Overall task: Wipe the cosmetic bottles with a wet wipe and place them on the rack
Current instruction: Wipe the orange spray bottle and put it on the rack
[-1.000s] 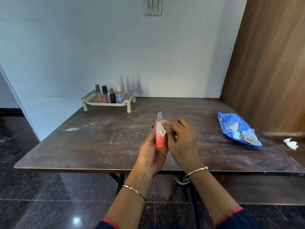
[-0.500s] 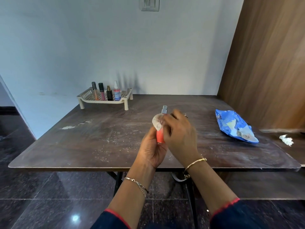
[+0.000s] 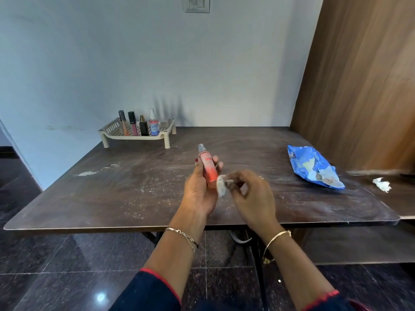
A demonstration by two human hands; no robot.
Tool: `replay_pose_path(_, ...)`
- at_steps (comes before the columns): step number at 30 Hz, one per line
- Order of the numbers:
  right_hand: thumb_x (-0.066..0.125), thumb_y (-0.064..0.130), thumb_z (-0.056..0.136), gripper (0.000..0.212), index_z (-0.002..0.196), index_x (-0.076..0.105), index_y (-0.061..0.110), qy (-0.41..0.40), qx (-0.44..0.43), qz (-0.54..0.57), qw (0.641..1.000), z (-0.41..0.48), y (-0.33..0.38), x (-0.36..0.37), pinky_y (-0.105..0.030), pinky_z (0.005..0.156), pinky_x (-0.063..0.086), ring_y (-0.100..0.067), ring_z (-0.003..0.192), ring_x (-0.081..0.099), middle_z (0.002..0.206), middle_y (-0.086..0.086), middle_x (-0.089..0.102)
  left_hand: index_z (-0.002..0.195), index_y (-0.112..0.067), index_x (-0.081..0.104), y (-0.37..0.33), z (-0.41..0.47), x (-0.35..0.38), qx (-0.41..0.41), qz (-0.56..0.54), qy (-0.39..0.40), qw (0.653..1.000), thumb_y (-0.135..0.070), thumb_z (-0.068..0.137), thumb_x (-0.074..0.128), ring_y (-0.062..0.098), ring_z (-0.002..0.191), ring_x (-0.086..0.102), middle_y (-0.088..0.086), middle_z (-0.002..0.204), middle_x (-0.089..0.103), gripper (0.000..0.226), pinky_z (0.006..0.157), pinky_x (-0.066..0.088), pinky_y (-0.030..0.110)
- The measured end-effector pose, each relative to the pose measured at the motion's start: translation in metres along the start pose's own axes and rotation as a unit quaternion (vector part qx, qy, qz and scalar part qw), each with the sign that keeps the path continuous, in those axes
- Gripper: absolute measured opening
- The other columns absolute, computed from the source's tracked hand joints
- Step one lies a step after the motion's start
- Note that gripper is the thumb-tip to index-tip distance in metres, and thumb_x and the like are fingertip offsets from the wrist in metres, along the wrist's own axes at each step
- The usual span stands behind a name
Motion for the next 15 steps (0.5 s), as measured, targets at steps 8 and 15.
replay_pose_path(8,0.072,0.037,0.073,0.017,0.072,0.057,0.028,0.009,0.191,-0.087,0.978,0.036,-0.096,-0.018,-0.030,0.078,0.040,-0.012,0.082,0.065,0.068,0.015,0.061,0.110,-0.012,0.062,-0.005,0.004,-0.005,-0.003,0.136,-0.029,0.990,-0.022,0.092,0.056,0.013,0.077,0.060,0.001,0.090,0.068,0.022,0.070,0.048,0.029)
replay_pose_path(15,0.065,0.021,0.077,0.008,0.078,0.066,0.029,0.112,0.200,-0.134,0.964,0.053,-0.123,-0.001,-0.034,0.088,0.033,-0.014,0.095,0.063,0.082,0.012,0.069,0.102,-0.013,0.064,-0.011,0.009,-0.005,0.032,0.306,-0.068,0.949,-0.018,0.086,0.067,0.011,0.075,0.055,-0.002,0.088,0.065,0.017,0.061,0.044,0.026)
Point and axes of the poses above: each hand's wrist, its own z-axis towards the middle knuckle, its own x-axis out of the palm, y = z × x, the point moved 6 cm from there along z, towards the middle knuckle
